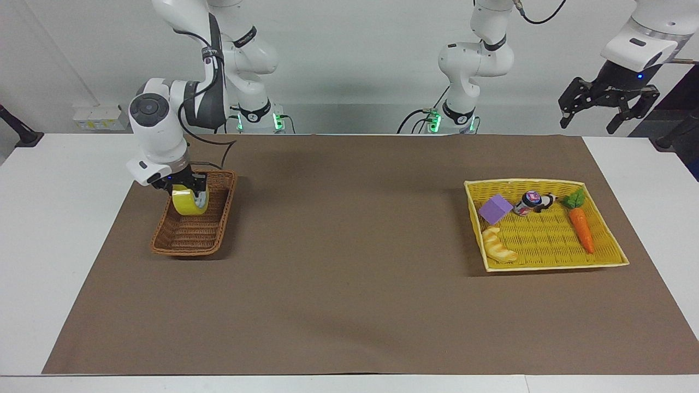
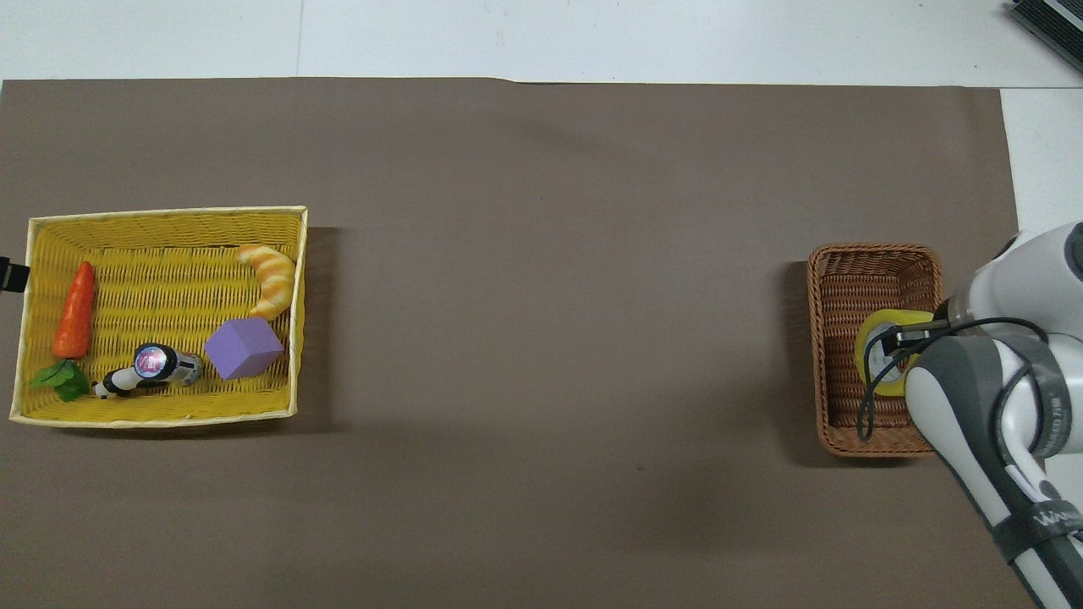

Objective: Move tape to another basket
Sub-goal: 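Lower the tape into the wicker basket and open the right gripper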

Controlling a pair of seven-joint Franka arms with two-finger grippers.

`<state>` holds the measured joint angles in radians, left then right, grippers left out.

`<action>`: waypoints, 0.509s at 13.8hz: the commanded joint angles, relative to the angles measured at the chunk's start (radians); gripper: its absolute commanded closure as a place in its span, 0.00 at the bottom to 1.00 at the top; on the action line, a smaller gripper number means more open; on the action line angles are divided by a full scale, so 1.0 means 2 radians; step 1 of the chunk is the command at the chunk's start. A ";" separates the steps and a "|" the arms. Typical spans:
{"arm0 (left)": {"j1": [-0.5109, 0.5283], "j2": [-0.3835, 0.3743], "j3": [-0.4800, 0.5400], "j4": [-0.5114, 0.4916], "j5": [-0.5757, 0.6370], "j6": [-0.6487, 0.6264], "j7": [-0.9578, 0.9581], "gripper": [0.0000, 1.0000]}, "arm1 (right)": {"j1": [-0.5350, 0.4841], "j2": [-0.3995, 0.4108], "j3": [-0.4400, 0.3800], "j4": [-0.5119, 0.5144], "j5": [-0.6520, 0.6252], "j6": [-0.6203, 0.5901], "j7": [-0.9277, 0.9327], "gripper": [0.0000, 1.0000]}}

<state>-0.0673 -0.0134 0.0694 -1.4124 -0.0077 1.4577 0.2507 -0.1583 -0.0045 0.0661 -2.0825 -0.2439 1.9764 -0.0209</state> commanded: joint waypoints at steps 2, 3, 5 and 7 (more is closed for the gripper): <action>0.027 -0.008 -0.030 -0.004 0.000 -0.009 -0.005 0.00 | 0.008 -0.027 0.004 0.039 0.031 -0.045 0.004 0.00; 0.027 -0.007 -0.030 -0.004 0.000 -0.009 -0.005 0.00 | 0.008 -0.032 0.004 0.048 0.047 -0.059 0.005 0.00; 0.027 -0.008 -0.031 -0.004 0.000 -0.009 -0.005 0.00 | 0.007 -0.036 0.003 0.076 0.084 -0.096 0.004 0.00; 0.027 -0.008 -0.031 -0.004 0.001 -0.007 -0.003 0.00 | 0.008 -0.036 0.003 0.097 0.087 -0.116 0.003 0.00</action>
<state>-0.0322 -0.0139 0.0241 -1.4124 -0.0078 1.4545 0.2496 -0.1375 -0.0753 0.0689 -1.9336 -0.0965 1.7873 -0.0207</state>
